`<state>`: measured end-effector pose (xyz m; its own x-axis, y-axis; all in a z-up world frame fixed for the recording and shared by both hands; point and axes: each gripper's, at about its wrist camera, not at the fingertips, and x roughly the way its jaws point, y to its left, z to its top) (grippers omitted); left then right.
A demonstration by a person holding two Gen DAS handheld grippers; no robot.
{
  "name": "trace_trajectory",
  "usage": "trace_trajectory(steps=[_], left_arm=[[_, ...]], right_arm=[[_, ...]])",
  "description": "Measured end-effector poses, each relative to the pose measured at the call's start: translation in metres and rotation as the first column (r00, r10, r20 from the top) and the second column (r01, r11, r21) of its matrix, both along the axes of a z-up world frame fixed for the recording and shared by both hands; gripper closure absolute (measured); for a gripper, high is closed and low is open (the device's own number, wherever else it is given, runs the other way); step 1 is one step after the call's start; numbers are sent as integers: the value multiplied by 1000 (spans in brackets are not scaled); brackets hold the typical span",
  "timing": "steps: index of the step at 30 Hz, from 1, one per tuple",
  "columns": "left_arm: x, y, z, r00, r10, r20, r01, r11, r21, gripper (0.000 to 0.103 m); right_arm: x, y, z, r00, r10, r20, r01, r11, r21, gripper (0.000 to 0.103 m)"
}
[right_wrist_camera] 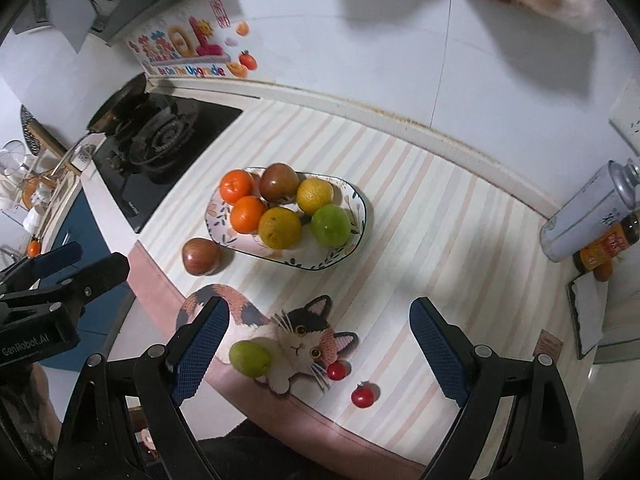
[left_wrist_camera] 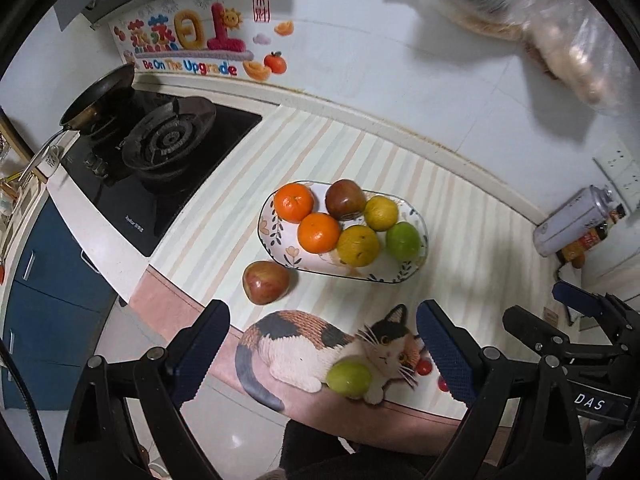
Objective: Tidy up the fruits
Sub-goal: 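Lift both tools away from the plate, then grasp the small green fruit with the right gripper while the left grasps the red apple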
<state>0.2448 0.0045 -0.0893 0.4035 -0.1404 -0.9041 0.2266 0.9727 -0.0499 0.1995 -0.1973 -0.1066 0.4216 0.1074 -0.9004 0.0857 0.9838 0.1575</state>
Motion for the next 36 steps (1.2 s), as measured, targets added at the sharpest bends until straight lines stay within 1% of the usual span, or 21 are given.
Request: trace_trajectory(steps=[2, 5, 10, 16, 20, 22, 24, 26, 28, 30, 31, 32, 35, 36], left_arm=[[-8, 0, 10, 1000, -4, 23, 4, 1000, 0, 8], [-17, 1, 22, 999, -1, 41, 2, 1000, -21, 8], [-29, 2, 39, 998, 0, 69, 3, 999, -42, 8], [-35, 3, 45, 997, 3, 72, 1, 998, -60, 8], [-34, 6, 43, 997, 14, 72, -10, 999, -53, 8], [-31, 10, 40, 996, 33, 83, -30, 999, -35, 8], [-25, 15, 32, 993, 62, 99, -64, 998, 16, 7], [-20, 21, 21, 988, 86, 127, -96, 993, 75, 1], [-14, 30, 7, 986, 109, 129, -126, 984, 129, 1], [-5, 41, -16, 985, 136, 106, -154, 971, 183, 1], [-3, 46, -25, 985, 146, 88, -161, 967, 196, 1], [1, 54, -39, 985, 160, 62, -170, 963, 211, 1], [10, 69, -68, 982, 188, 9, -184, 951, 248, 1], [13, 73, -77, 981, 196, -4, -188, 947, 261, 1]], right_arm=[[-8, 1, 11, 1000, 3, 18, -3, 1000, 1, 9], [-18, 2, 27, 999, 7, 48, -7, 1000, 1, 9], [-26, 3, 46, 997, 8, 79, -8, 1000, 6, 9], [-27, 4, 53, 996, 10, 89, -12, 1000, 21, 9], [-21, 7, 44, 998, 10, 68, -12, 999, 37, 9], [-16, 9, 33, 999, 15, 40, -16, 999, 44, 9], [-7, 13, 14, 1000, 25, -2, -24, 998, 61, 8], [4, 20, -14, 997, 51, -59, -46, 995, 87, 8], [15, 30, -46, 989, 80, -121, -66, 991, 117, 8], [25, 42, -83, 975, 114, -193, -84, 984, 157, 8], [30, 49, -101, 965, 128, -229, -88, 980, 177, 8], [34, 57, -122, 952, 148, -268, -96, 975, 199, 8], [44, 81, -172, 912, 189, -364, -106, 966, 235, 8], [44, 87, -184, 900, 200, -386, -109, 963, 245, 8]])
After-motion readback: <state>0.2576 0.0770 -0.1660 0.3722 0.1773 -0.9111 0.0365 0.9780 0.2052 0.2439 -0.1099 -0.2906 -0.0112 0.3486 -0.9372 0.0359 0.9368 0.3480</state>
